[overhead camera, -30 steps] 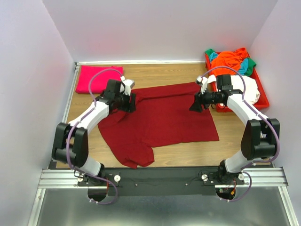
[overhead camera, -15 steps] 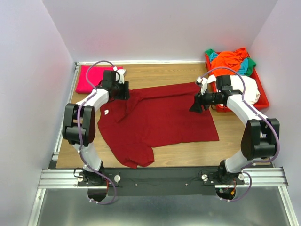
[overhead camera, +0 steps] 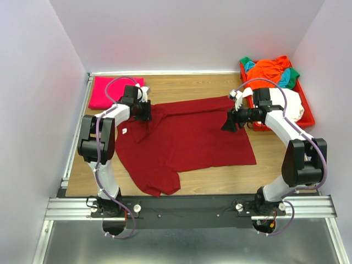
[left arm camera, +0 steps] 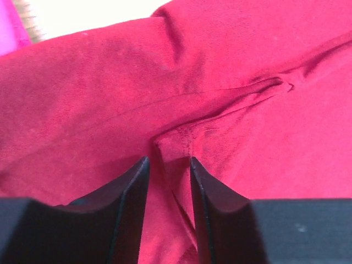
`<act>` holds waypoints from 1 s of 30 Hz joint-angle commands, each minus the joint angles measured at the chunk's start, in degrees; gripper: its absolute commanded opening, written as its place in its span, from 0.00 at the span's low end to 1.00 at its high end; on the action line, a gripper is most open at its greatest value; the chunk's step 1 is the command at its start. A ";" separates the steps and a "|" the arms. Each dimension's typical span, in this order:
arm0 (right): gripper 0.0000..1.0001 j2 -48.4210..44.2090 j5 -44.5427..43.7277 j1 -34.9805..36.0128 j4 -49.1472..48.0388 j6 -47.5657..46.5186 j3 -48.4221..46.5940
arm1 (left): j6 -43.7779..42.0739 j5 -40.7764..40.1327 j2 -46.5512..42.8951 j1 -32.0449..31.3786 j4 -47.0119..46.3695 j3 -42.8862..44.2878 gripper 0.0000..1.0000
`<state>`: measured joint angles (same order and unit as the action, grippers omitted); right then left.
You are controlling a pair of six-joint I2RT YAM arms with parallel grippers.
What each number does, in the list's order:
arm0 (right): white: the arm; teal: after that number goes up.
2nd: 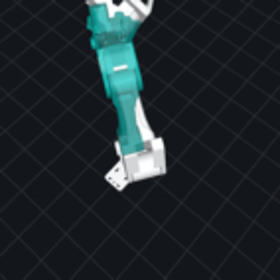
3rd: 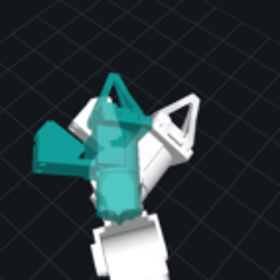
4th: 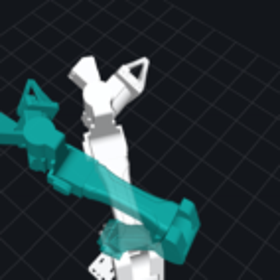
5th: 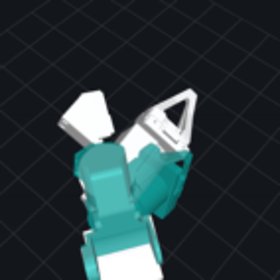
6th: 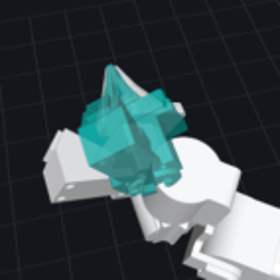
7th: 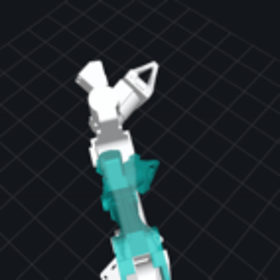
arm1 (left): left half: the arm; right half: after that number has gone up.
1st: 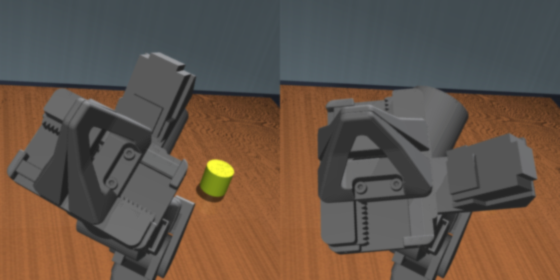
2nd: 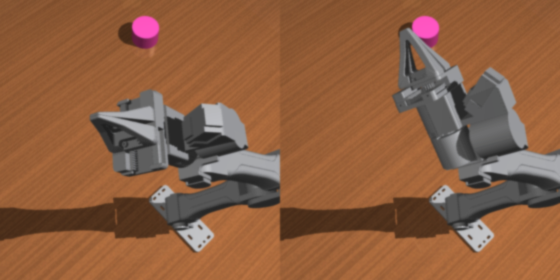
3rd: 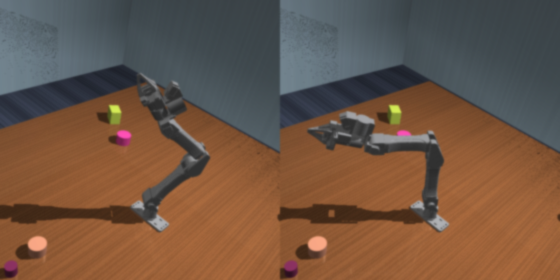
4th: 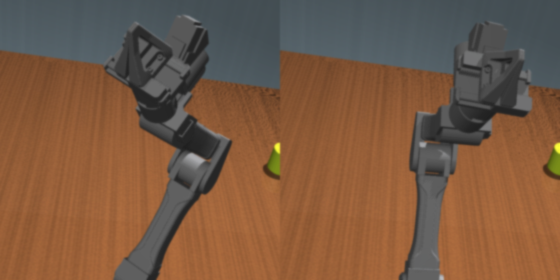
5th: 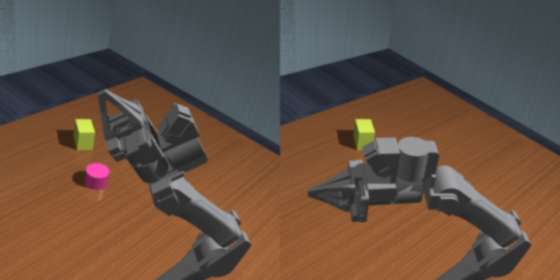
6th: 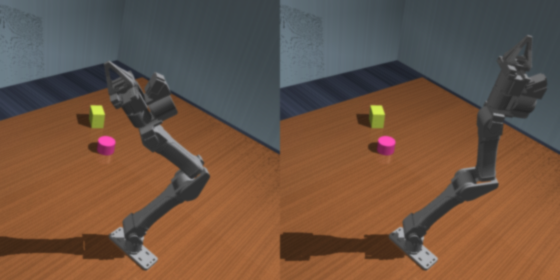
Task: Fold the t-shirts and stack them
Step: Fold the tshirt
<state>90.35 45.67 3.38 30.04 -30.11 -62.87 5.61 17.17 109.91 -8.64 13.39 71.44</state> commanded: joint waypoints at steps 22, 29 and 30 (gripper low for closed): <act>0.63 -0.08 -1.64 -0.21 0.98 -1.27 0.73 | 1.51 16.31 -6.90 -3.39 -4.59 -7.53 0.01; 0.63 0.36 -2.51 -0.21 0.98 -1.62 0.91 | 1.16 16.59 -9.00 -5.51 -5.13 -11.84 0.27; 0.63 0.53 -2.78 -0.30 0.98 -1.62 0.91 | 1.16 16.15 -9.79 -5.59 -5.04 -12.11 0.28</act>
<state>90.35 44.49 3.38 30.04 -30.61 -62.72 6.87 32.05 103.79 -14.39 9.06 60.86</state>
